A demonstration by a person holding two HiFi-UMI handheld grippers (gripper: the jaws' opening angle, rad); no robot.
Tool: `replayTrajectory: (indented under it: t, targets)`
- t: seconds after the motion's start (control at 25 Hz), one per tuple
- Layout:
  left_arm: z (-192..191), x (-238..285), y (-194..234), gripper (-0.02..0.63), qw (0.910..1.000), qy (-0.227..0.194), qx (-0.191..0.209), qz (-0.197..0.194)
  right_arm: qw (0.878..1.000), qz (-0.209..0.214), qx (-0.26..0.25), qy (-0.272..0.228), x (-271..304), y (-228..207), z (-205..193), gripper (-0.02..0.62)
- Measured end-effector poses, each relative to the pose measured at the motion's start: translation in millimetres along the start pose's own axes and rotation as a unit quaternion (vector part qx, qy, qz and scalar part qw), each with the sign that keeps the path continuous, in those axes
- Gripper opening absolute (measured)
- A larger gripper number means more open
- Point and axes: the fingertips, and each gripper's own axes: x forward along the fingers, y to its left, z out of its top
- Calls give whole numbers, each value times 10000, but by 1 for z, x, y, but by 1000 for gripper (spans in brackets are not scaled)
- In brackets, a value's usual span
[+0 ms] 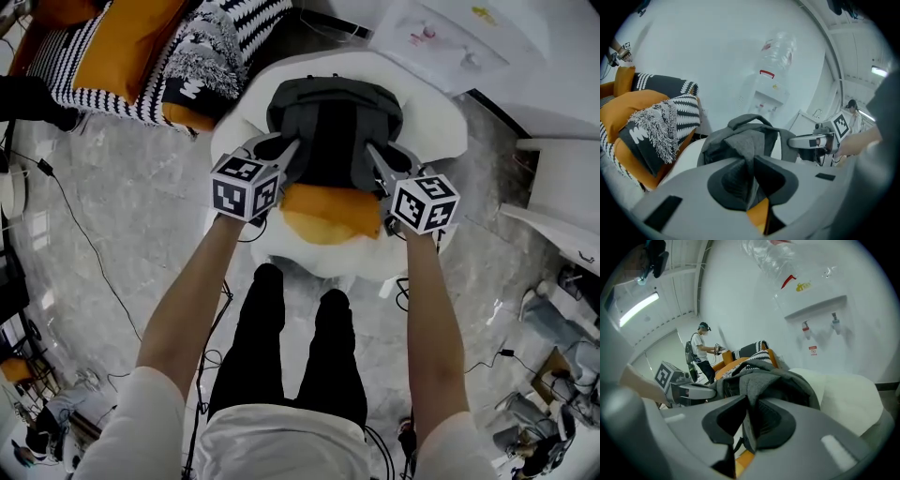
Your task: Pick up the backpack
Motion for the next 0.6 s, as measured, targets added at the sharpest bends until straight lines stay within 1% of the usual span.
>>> replayTrajectory:
  t: [0.28,0.6]
  targets:
    - [-3,-25,-21,37,9998,117,-84,102,9996,140,228,-28,-30,19,3,54]
    - [-8,-49,-39,37,9991,274,-192,256,9996,123,211,123,-55,35,8,49]
